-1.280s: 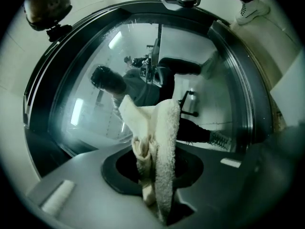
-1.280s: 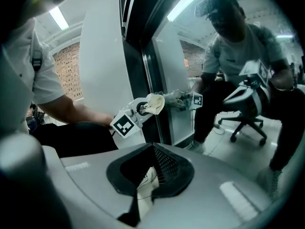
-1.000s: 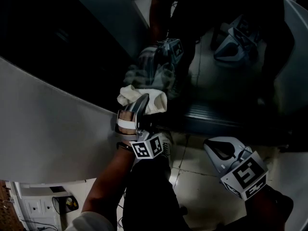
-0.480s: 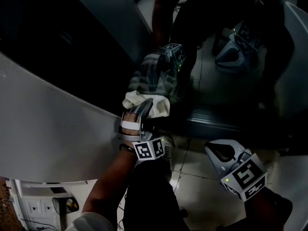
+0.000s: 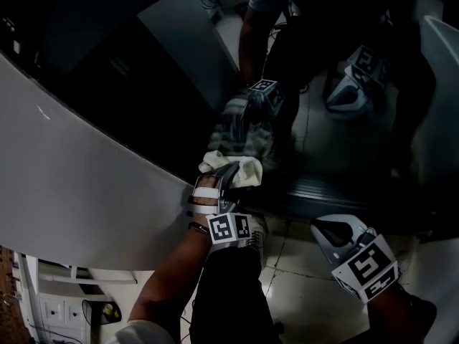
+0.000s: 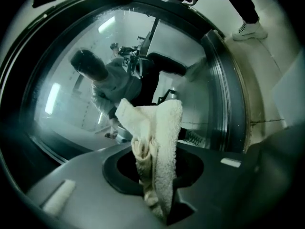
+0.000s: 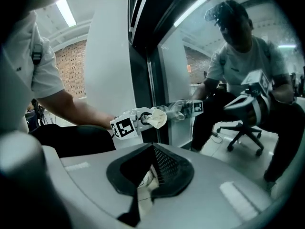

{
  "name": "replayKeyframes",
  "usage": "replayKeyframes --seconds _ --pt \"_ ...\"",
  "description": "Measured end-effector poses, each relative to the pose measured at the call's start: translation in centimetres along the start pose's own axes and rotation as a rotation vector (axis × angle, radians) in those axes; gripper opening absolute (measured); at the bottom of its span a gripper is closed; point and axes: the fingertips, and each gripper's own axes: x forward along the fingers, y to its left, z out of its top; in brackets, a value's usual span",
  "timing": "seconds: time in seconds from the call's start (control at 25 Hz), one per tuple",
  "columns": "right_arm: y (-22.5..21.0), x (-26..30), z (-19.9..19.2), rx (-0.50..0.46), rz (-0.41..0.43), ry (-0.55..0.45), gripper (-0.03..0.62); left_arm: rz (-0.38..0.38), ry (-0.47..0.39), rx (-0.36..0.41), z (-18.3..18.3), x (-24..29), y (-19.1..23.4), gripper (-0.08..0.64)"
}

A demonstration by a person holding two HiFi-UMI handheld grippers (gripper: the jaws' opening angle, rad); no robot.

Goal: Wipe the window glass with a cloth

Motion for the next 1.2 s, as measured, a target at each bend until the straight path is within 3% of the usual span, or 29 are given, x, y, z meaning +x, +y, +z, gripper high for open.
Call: replayKeyframes --seconds 0.2,0.32,0.6,0.8,0.96,1.2 --pt "-0.5 0.1 -0.7 -0.02 -0.002 -0.026 0.0 -0.156 0.038 -0.019 -0.8 0.7 -1.8 0.114" --pt "-0.9 0.0 -1.3 -0.023 -0.011 -0.044 0.0 -0.17 0.06 -0.036 -1.1 0.7 -1.6 0.112" --pt "1.5 -0.1 -2.2 -0.035 -0.013 -0.082 0.0 -0.029 0.059 -0.018 0.3 -5.4 2.8 0.111" --pt "2.3 0.0 -1.2 -0.038 -0.016 -0.107 0.0 0.071 0.038 -0.028 2.7 -10.0 8.3 0.11" --pt "4.6 -0.7 -0.8 -0.051 -0.025 -0.12 0.0 0.173 -0.01 0.015 4.6 -14.7 12.7 0.11" --pt "4.9 -1.3 -0.5 -0.059 -0.027 -0.138 0.0 0.361 -0.099 0.13 10.1 -17.6 19.5 0.11"
